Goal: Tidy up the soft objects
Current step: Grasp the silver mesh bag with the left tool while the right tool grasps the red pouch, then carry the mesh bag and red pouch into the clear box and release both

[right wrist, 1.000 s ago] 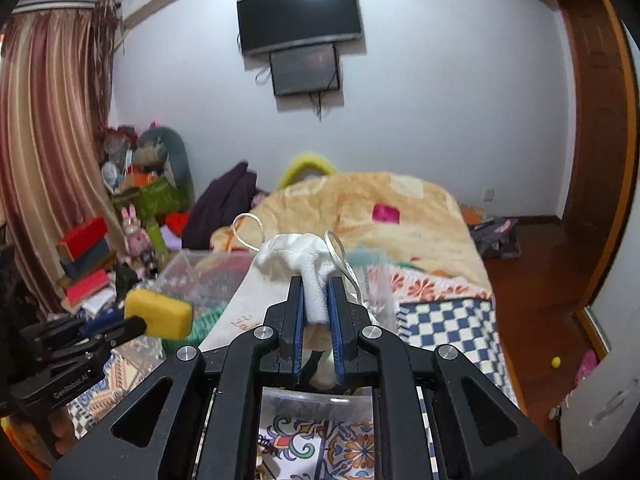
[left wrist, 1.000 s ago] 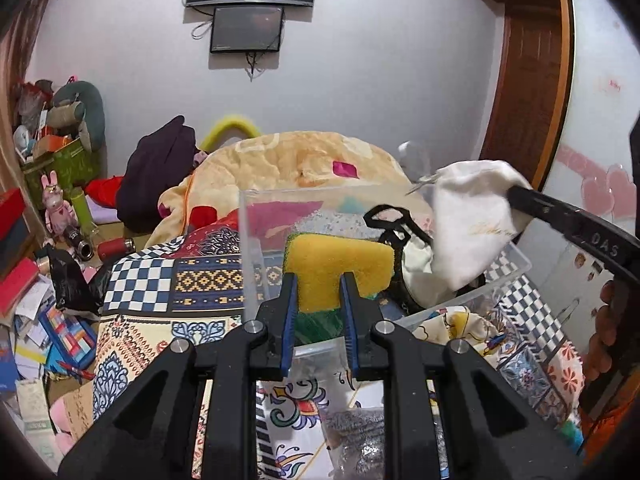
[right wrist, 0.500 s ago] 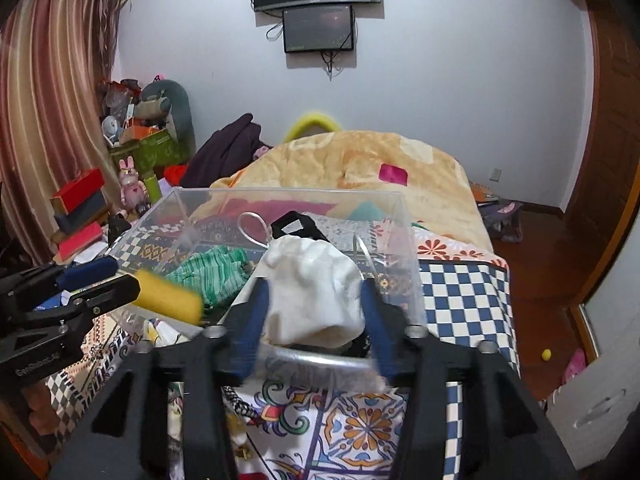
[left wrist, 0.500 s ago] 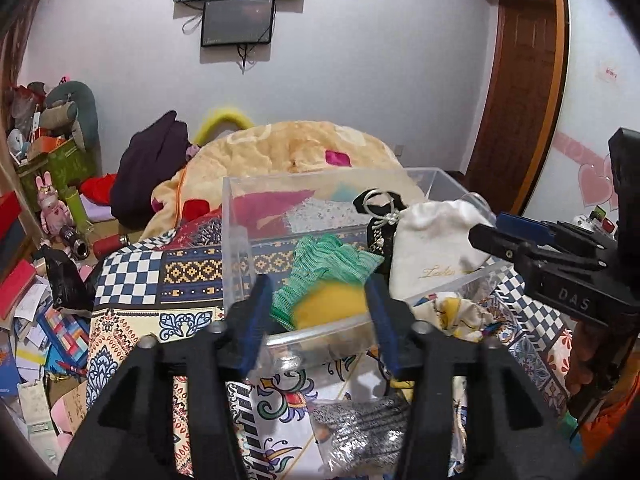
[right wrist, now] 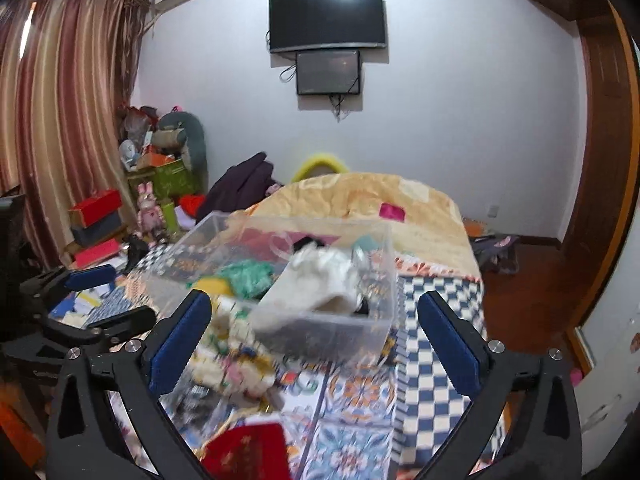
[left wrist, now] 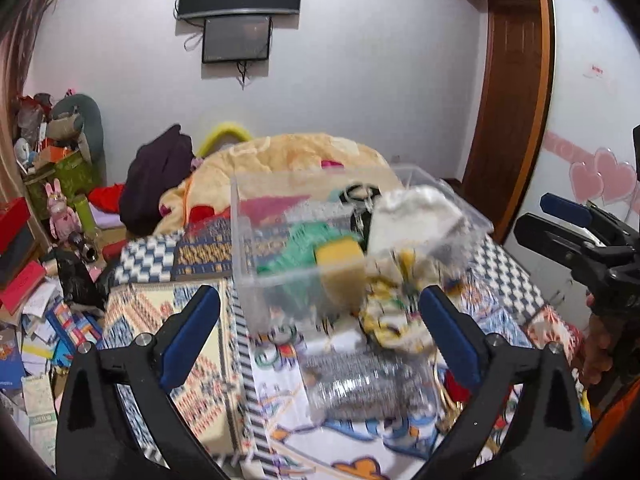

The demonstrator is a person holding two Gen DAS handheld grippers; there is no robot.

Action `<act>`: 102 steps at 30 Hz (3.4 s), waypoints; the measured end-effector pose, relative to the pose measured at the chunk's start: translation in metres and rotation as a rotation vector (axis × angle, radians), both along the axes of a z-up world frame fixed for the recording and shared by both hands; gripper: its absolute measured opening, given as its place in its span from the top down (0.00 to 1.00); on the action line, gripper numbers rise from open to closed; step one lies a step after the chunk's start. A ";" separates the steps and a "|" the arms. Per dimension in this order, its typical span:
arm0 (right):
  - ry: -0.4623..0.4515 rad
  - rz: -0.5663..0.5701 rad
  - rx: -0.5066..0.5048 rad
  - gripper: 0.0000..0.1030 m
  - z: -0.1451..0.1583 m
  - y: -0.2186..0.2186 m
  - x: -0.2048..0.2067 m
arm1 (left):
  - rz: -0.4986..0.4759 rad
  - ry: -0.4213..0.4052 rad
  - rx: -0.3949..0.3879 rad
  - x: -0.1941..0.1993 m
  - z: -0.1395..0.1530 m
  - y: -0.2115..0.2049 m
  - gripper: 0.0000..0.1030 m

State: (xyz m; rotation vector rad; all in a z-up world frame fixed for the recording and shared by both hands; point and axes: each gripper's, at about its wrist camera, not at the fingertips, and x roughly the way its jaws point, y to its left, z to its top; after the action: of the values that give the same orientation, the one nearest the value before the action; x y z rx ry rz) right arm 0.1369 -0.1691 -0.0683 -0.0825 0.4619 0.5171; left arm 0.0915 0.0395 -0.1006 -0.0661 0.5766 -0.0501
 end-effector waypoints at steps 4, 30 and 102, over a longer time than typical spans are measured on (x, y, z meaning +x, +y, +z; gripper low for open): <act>0.048 0.022 -0.028 0.00 -0.018 0.000 -0.010 | -0.027 0.070 -0.027 -0.004 -0.021 -0.002 0.02; 0.295 0.209 -0.046 0.79 -0.087 0.022 -0.024 | -0.135 0.181 -0.082 -0.011 -0.067 -0.026 0.47; 0.166 0.114 -0.064 0.84 -0.022 0.062 0.082 | 0.023 0.061 -0.009 0.100 0.003 0.011 0.49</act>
State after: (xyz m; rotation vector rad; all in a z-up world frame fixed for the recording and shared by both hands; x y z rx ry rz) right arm 0.2194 -0.1068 -0.0903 -0.1282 0.6383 0.6243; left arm 0.1914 0.0502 -0.0979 -0.0836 0.6365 -0.0284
